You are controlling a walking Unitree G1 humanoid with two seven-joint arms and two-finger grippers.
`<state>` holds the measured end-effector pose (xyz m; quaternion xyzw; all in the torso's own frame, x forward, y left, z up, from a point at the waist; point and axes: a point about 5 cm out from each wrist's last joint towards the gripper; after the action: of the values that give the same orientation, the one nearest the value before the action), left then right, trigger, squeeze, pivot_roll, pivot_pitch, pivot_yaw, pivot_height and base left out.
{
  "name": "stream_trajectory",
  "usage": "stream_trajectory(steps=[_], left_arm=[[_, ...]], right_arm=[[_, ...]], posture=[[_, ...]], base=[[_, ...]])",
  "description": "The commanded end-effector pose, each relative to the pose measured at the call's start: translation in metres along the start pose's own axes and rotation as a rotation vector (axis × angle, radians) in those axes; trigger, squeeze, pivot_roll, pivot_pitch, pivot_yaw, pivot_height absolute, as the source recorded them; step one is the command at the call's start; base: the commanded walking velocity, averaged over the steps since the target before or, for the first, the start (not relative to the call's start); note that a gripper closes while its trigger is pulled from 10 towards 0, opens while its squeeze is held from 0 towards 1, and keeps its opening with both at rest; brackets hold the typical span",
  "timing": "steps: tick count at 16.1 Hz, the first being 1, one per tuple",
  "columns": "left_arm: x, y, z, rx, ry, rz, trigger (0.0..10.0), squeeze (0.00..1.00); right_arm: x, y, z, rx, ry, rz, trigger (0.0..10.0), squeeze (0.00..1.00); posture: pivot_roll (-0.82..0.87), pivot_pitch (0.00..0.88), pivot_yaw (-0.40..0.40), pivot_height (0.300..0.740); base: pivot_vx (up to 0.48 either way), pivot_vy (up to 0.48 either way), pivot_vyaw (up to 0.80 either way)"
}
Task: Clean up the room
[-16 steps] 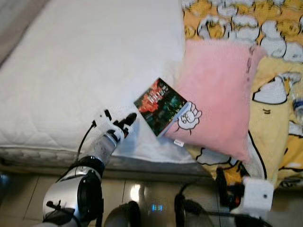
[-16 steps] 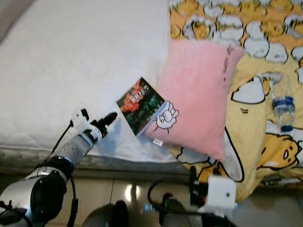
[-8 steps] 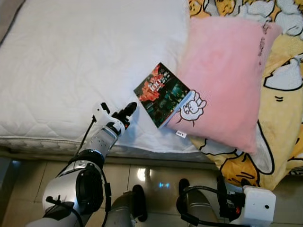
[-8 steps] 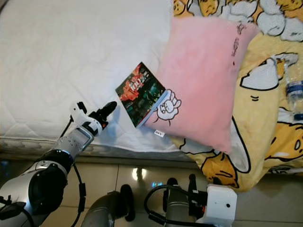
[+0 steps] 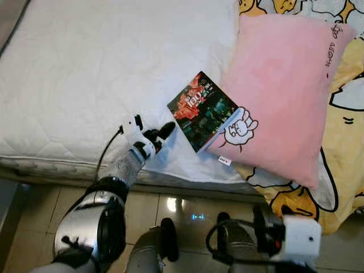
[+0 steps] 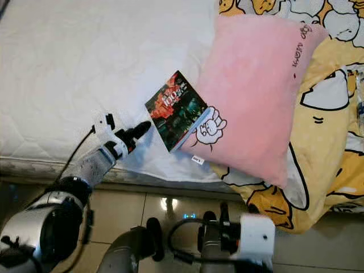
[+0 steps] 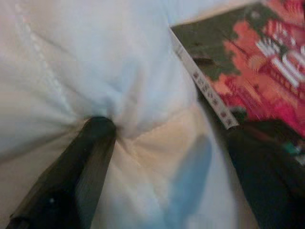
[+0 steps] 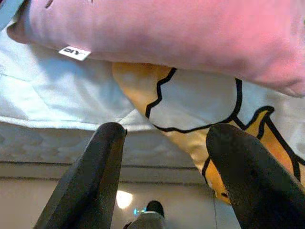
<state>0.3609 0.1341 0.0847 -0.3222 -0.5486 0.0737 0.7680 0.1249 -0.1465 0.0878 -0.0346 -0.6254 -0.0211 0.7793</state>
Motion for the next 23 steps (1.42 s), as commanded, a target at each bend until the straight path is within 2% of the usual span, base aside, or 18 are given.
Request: stream_trajectory(steps=[1, 2, 4, 5, 6, 7, 9, 11, 12, 13, 17, 18, 23], left_arm=[[-0.003, 0.004, 0.009, -0.033, 0.008, -0.100, 10.0, 0.00], [-0.002, 0.002, 0.012, -0.050, -0.005, -0.168, 10.0, 0.00], [0.003, -0.008, 0.021, -0.088, -0.082, -0.369, 10.0, 0.00], [0.010, -0.026, 0.029, -0.139, -0.189, -0.579, 10.0, 0.00], [0.013, -0.039, 0.033, -0.157, -0.258, -0.665, 10.0, 0.00], [0.012, -0.045, 0.036, -0.120, -0.296, -0.676, 10.0, 0.00], [0.005, -0.045, 0.039, -0.099, -0.277, -0.649, 10.0, 0.00], [-0.017, -0.037, 0.048, -0.111, -0.130, -0.656, 10.0, 0.00], [-0.024, -0.033, 0.050, -0.124, -0.082, -0.692, 10.0, 0.00], [-0.024, -0.029, 0.049, -0.097, -0.060, -0.705, 10.0, 0.00], [-0.020, -0.036, 0.032, -0.047, -0.110, -0.527, 10.0, 0.00], [-0.024, -0.038, 0.028, -0.039, -0.102, -0.510, 10.0, 0.00], [-0.031, -0.050, 0.019, -0.096, -0.098, -0.514, 10.0, 0.00]], right_arm=[[-0.005, -0.003, -0.004, -0.001, 0.021, -0.007, 10.0, 0.00], [-0.004, -0.005, -0.009, 0.002, 0.009, -0.004, 10.0, 0.00], [0.000, -0.010, -0.025, 0.006, -0.014, 0.019, 10.0, 0.00], [0.004, -0.016, -0.041, 0.006, -0.039, 0.033, 10.0, 0.01], [0.007, -0.020, -0.054, 0.002, -0.060, 0.033, 10.0, 0.01], [0.012, -0.024, -0.067, -0.003, -0.090, 0.042, 10.0, 0.03], [0.015, -0.028, -0.077, -0.010, -0.114, 0.066, 10.0, 0.03], [0.014, -0.039, -0.089, -0.036, -0.120, 0.088, 10.0, 0.04], [0.014, -0.041, -0.091, -0.043, -0.121, 0.087, 10.0, 0.04], [0.012, -0.041, -0.094, -0.050, -0.122, 0.092, 10.0, 0.02], [0.012, -0.035, -0.099, -0.039, -0.143, 0.079, 10.0, 0.00], [0.011, -0.036, -0.099, -0.045, -0.146, 0.077, 10.0, 0.00], [0.008, -0.036, -0.095, -0.053, -0.157, 0.079, 10.0, 0.00]], posture=[[-0.16, 0.258, 0.085, 0.736], [-0.14, 0.233, 0.076, 0.736], [-0.11, 0.192, 0.054, 0.736], [-0.08, 0.160, 0.036, 0.736], [-0.07, 0.140, 0.026, 0.736], [-0.05, 0.100, 0.006, 0.736], [-0.04, 0.078, -0.001, 0.736], [-0.01, 0.048, 0.003, 0.736], [-0.01, 0.043, 0.005, 0.736], [-0.01, 0.037, 0.008, 0.736], [-0.03, 0.028, 0.017, 0.736], [-0.04, 0.028, 0.019, 0.736], [-0.06, 0.031, 0.031, 0.736]], base=[[0.000, 0.000, 0.00], [0.000, 0.000, 0.00], [0.000, 0.000, -0.31], [0.000, 0.454, -0.80], [0.000, 0.454, -0.80], [0.000, 0.450, -0.80], [0.000, 0.450, -0.80], [0.000, 0.450, -0.80], [0.000, 0.439, -0.80], [0.000, 0.000, -0.40], [0.000, 0.000, 0.00], [0.000, 0.000, 0.00], [0.266, -0.262, 0.00]])
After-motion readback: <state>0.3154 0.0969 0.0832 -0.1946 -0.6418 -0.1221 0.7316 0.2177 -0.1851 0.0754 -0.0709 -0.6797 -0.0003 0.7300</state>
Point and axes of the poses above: a point about 5 cm out from each wrist's last joint towards the gripper, its own z axis pointing back from the gripper into the wrist, its own x axis along the axis of the wrist's last joint, y = z × x, and after that the axes turned 2 degrees about -z, right-handed
